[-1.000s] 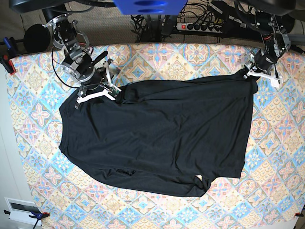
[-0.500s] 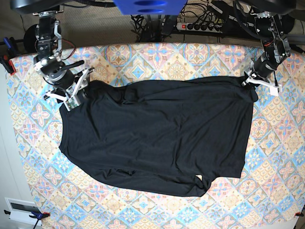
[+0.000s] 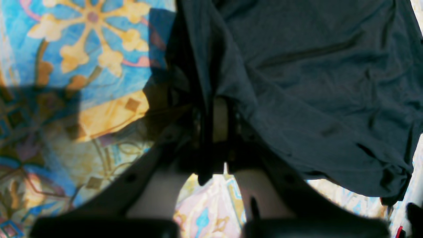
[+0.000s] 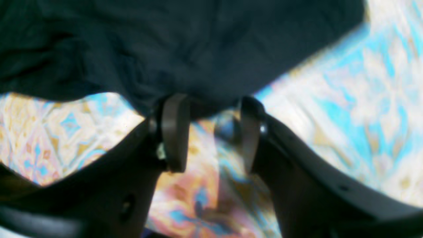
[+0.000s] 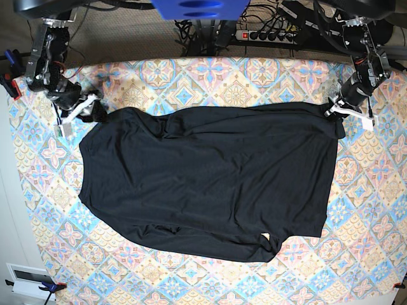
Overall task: Layout the t-shirt on the table in an organized manner, then fold the t-shirt properly
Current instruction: 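Pull the right gripper's shoulder outward, away from the left gripper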
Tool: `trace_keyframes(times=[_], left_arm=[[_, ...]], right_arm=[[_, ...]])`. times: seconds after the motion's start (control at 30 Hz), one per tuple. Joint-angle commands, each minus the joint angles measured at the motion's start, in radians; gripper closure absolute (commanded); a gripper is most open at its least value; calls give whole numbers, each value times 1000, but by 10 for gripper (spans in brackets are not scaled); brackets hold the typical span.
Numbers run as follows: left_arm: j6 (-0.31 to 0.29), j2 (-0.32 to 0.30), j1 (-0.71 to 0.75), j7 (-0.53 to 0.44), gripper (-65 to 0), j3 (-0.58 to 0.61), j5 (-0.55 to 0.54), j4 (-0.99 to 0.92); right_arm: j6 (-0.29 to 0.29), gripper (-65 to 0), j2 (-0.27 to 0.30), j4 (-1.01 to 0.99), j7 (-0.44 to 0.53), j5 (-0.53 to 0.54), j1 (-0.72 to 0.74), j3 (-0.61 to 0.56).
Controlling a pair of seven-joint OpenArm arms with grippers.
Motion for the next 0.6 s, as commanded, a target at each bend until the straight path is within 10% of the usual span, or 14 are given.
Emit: trace_keyframes(times=[0.0, 0.57], left_arm=[[-6, -18, -2, -12, 0, -7, -14, 17], [-6, -19, 0, -11, 0, -7, -14, 17]], right_arm=[[9, -244, 16, -10, 18, 33, 13, 11], [9, -244, 16, -194, 17, 43, 166, 3]])
